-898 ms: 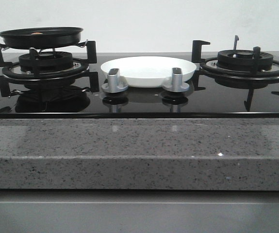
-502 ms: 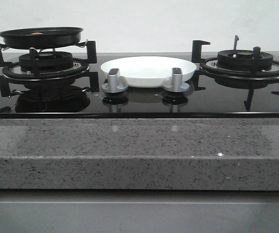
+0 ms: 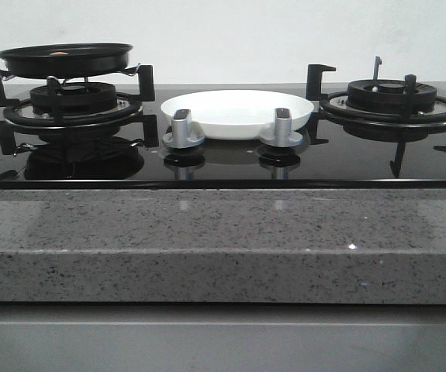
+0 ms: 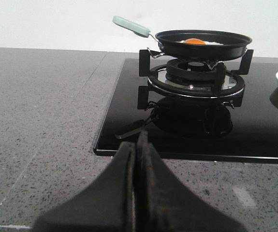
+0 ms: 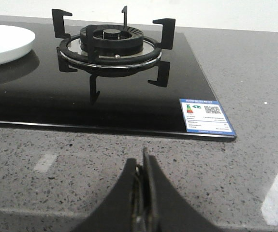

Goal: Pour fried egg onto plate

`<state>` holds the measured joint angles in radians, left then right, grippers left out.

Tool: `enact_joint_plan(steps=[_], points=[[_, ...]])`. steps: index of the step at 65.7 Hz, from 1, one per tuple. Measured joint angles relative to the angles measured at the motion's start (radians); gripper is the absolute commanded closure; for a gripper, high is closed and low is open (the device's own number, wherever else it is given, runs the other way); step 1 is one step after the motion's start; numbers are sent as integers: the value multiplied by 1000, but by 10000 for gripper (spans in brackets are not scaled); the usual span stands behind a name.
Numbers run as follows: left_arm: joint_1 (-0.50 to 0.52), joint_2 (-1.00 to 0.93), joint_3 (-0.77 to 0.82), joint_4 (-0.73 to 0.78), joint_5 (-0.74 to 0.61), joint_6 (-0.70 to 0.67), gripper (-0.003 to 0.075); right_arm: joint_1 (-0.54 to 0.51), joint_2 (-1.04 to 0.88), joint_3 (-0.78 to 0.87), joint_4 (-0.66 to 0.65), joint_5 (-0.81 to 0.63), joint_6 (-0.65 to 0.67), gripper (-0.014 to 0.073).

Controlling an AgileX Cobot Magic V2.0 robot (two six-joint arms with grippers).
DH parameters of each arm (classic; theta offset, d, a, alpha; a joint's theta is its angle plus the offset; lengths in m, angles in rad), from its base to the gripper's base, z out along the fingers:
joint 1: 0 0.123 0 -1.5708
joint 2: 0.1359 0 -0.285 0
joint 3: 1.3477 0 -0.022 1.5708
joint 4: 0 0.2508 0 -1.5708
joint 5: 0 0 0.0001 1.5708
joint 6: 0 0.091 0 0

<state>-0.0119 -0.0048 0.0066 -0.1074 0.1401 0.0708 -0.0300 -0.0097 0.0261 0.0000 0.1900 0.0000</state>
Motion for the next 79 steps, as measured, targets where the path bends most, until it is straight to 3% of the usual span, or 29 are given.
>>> enact_joint_plan(steps=[29,45,54,64,79], points=[[0,0,0,0,-18,0,740,0,0,0,0,-2,0,651],[0,0,-56,-19,-47,0,740,0,0,-17,0,-73,0,651],[0,81,-234,2,23,0,740,0,13,-168,0,11,0,651],[0,323,-439,24,105,0,740,0,177,-394,0,95,0,651],[0,537,-547,25,130,0,738,0,395,-570,-9,195,0,629]])
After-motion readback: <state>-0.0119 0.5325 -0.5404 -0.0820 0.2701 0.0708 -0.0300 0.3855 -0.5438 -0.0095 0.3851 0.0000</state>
